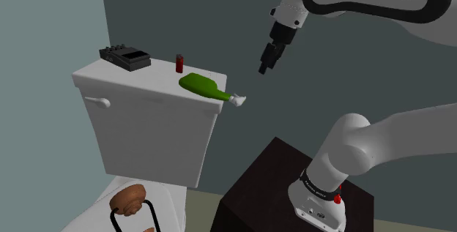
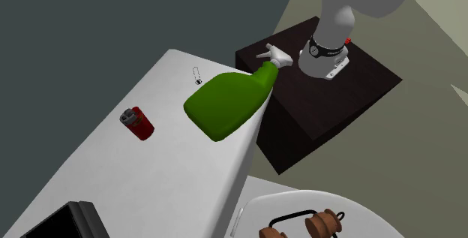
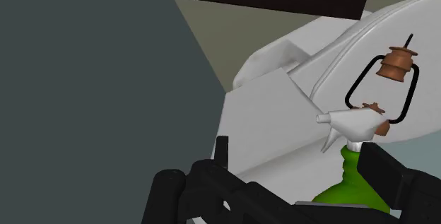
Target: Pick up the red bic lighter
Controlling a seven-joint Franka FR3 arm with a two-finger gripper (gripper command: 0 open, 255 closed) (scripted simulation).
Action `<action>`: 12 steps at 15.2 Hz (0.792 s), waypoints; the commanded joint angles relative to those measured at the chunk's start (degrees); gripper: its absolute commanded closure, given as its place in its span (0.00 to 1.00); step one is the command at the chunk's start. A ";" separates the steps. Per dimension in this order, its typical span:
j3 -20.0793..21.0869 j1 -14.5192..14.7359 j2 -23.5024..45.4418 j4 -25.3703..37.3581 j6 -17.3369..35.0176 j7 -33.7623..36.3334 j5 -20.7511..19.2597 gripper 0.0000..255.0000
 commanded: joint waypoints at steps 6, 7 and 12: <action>1.02 1.69 11.00 6.28 5.29 -1.11 0.11 0.00; 1.23 1.99 13.18 7.73 6.13 -1.32 0.10 0.00; 2.37 3.30 23.96 15.93 9.28 -2.28 -0.14 0.00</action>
